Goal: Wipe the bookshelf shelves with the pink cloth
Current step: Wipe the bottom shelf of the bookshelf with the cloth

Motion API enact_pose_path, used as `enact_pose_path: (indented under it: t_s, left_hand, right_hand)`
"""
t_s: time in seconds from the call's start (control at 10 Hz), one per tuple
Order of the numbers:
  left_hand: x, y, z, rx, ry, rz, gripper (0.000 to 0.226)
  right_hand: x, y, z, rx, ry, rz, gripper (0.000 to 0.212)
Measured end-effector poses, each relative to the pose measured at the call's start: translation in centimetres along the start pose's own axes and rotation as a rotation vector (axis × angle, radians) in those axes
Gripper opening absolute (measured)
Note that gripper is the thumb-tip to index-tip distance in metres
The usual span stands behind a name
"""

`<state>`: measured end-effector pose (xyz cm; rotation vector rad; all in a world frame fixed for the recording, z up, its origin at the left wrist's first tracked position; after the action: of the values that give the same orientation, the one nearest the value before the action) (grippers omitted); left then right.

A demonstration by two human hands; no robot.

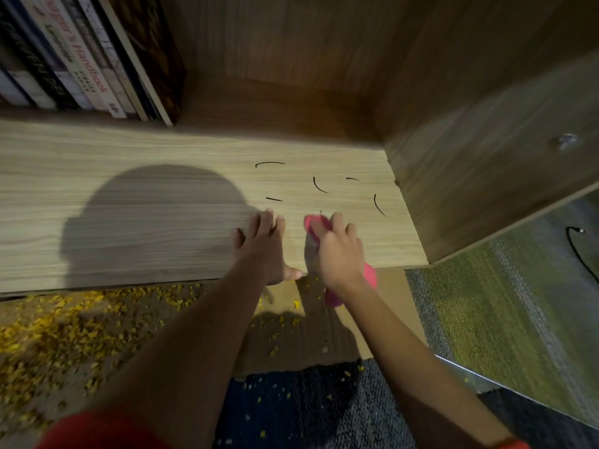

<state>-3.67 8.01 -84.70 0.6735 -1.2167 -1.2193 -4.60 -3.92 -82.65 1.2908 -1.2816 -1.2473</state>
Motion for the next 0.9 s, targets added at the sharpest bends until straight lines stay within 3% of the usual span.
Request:
enact_pose_path:
  t_s: [0.1, 0.3, 0.5, 0.7, 0.8, 0.9]
  left_hand:
    - [0.0, 0.1, -0.2, 0.007, 0.004, 0.003, 0.109]
    - [0.2, 0.3, -0.1, 0.008, 0.008, -0.006, 0.109]
    - [0.2, 0.4, -0.2, -0.001, 0.010, -0.006, 0.110]
    - [0.2, 0.5, -0.1, 0.014, 0.010, -0.021, 0.109]
    - [0.2, 0.5, -0.1, 0.009, 0.005, -0.013, 0.110]
    - [0.4, 0.6, -0.2, -0.001, 0.010, 0.001, 0.110]
  right_hand:
    - [0.5, 0.1, 1.6, 0.040, 0.115, 0.021, 0.047]
    - [1.9, 0.1, -4.0, 0.012, -0.087, 0.062, 0.048]
    - [0.7, -0.2, 0.2, 0.036, 0.076, 0.026, 0.050]
    - [0.9, -0.2, -3.5, 0.005, -0.091, 0.020, 0.046]
    - [0.5, -0.6, 1.0, 0.071, 0.033, -0.007, 0.045]
    - [3.6, -0.1, 0.9, 0.097, -0.035, -0.030, 0.047]
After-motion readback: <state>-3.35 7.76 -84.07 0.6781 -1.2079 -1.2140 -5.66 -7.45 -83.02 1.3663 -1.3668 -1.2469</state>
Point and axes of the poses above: each hand's wrist, its own z-axis away from the middle knuckle, its own y-axis out of the back of the hand, x = y × z, the point moved 5 cm from there along -z, towards the middle knuckle, and after that the axes turned 11 degrees about x, right-handed, at the moved point
